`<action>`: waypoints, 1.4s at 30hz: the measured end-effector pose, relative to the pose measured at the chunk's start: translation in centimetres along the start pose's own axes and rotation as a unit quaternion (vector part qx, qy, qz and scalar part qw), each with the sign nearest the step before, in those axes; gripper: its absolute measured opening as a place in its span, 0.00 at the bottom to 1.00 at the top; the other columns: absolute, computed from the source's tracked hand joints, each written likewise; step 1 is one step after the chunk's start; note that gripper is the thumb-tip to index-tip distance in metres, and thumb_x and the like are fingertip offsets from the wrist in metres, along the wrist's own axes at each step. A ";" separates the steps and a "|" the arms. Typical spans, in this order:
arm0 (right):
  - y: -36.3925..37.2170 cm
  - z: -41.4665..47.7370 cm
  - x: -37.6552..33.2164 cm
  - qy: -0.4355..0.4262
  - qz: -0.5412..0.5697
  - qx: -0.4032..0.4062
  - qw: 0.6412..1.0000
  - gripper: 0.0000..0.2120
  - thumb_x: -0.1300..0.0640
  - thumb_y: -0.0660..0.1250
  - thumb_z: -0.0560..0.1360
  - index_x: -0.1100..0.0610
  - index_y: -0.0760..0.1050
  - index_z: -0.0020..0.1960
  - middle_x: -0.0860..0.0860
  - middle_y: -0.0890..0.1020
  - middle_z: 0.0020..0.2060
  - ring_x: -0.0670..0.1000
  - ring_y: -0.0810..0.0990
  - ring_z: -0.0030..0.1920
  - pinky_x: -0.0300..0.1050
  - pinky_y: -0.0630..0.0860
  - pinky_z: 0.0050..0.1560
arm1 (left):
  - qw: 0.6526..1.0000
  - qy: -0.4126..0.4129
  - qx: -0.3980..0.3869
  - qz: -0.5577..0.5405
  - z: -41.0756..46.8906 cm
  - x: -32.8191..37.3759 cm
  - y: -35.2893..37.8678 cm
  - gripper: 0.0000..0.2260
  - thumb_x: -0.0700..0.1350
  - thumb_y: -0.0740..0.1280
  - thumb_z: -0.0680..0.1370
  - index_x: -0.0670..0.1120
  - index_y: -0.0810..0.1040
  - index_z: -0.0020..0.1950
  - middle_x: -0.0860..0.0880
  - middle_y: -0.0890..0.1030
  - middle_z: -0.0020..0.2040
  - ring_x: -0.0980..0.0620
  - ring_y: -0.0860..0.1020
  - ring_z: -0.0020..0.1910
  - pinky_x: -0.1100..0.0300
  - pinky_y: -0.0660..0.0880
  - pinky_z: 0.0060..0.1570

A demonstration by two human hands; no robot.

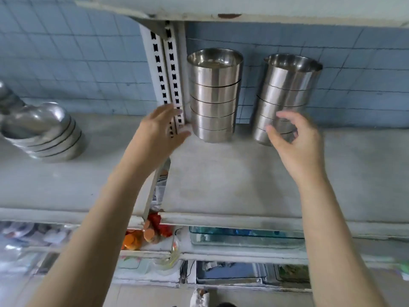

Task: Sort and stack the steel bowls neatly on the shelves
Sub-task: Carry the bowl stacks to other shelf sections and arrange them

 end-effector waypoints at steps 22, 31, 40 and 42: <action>35.5 -20.9 -35.5 -0.200 0.146 -0.298 0.922 0.22 0.51 0.69 0.77 0.55 0.72 0.69 0.46 0.76 0.63 0.42 0.71 0.65 0.33 0.64 0.66 | 0.954 -0.256 0.123 0.092 -29.1 -32.3 -27.4 0.22 0.48 0.70 0.78 0.46 0.74 0.71 0.47 0.73 0.72 0.48 0.73 0.69 0.61 0.65 0.68; 48.5 -19.6 -42.6 -0.024 0.214 -0.323 0.922 0.37 0.46 0.71 0.74 0.43 0.57 0.78 0.43 0.65 0.75 0.44 0.67 0.70 0.45 0.68 0.67 | 0.967 -0.246 0.068 0.001 -24.0 -45.7 -33.2 0.29 0.53 0.70 0.77 0.48 0.66 0.76 0.48 0.70 0.74 0.50 0.70 0.71 0.59 0.65 0.70; 57.3 -15.9 -42.0 0.085 0.296 -0.347 0.886 0.60 0.33 0.81 0.54 0.48 0.57 0.79 0.41 0.73 0.70 0.39 0.72 0.69 0.38 0.72 0.64 | 0.950 -0.199 -0.004 -0.240 -15.1 -53.4 -31.6 0.55 0.67 0.71 0.64 0.53 0.45 0.82 0.51 0.51 0.82 0.50 0.58 0.79 0.47 0.60 0.76; 57.4 -15.6 -42.1 0.096 0.313 -0.341 0.881 0.59 0.35 0.82 0.54 0.50 0.60 0.77 0.39 0.77 0.65 0.39 0.74 0.67 0.36 0.74 0.61 | 0.935 -0.190 0.003 -0.300 -14.2 -54.3 -31.3 0.49 0.63 0.71 0.68 0.57 0.46 0.81 0.55 0.51 0.81 0.51 0.58 0.79 0.49 0.61 0.76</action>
Point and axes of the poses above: each hand's wrist, its own z-axis towards the middle knuckle, its own y-axis out of the palm, x = y × z, the point moved 1 cm from there along z, towards the middle knuckle
